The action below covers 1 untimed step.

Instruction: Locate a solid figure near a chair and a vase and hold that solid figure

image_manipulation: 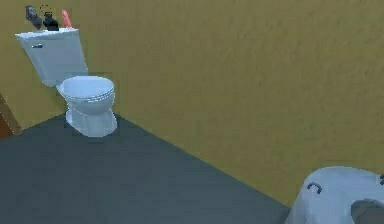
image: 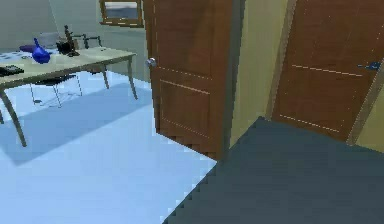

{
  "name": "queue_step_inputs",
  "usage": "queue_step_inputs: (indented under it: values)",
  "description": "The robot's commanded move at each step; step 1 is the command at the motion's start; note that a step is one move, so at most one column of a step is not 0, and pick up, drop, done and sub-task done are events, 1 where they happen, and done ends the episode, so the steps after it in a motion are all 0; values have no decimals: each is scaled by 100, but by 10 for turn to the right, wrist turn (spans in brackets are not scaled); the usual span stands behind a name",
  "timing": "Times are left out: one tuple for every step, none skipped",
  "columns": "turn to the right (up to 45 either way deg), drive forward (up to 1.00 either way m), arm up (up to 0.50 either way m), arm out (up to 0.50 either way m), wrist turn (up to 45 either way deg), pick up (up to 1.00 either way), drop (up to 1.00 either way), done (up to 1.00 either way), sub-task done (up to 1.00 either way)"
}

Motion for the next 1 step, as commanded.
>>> queue_step_inputs:
  values:
    - [-180,0,0,0,0,0,0,0,0]
